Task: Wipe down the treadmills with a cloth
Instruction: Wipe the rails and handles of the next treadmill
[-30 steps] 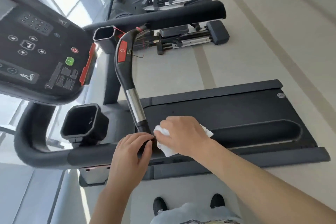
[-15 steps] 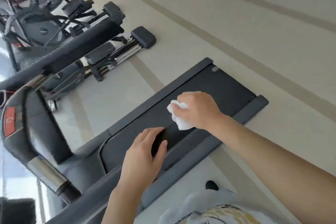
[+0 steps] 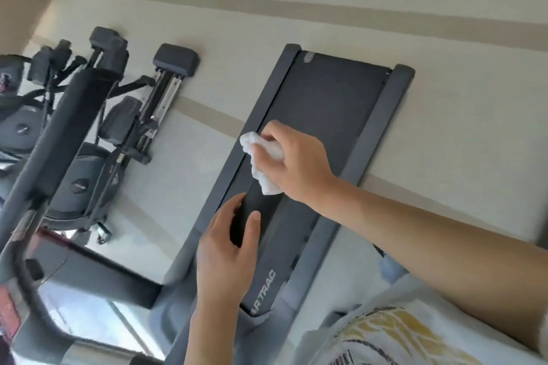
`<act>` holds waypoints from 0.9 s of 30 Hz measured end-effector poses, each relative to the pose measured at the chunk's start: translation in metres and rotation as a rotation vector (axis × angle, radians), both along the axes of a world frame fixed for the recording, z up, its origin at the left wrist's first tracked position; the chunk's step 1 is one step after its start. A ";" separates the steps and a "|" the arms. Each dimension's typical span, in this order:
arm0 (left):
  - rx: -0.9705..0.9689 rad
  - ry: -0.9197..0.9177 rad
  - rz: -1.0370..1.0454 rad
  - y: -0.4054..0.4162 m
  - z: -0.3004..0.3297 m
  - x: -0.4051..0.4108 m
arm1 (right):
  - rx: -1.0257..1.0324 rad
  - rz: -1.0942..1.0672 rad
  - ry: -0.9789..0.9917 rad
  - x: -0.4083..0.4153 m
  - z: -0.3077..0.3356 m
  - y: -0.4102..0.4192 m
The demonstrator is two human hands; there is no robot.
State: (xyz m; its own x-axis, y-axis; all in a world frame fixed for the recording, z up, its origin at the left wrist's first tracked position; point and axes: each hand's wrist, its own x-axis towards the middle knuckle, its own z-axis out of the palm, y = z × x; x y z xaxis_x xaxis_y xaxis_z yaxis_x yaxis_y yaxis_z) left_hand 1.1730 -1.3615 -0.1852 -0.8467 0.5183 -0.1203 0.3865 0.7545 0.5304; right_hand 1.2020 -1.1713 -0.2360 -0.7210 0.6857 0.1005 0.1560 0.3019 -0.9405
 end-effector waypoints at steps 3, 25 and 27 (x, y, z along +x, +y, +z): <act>0.013 -0.048 -0.013 0.000 0.002 0.001 | -0.080 -0.022 -0.013 -0.004 -0.002 0.003; 0.034 -0.107 -0.430 -0.120 0.001 -0.010 | -0.056 -0.495 0.146 0.027 0.001 -0.137; 0.038 -0.067 -0.453 -0.143 0.000 -0.007 | -0.113 -0.491 0.219 0.033 -0.006 -0.184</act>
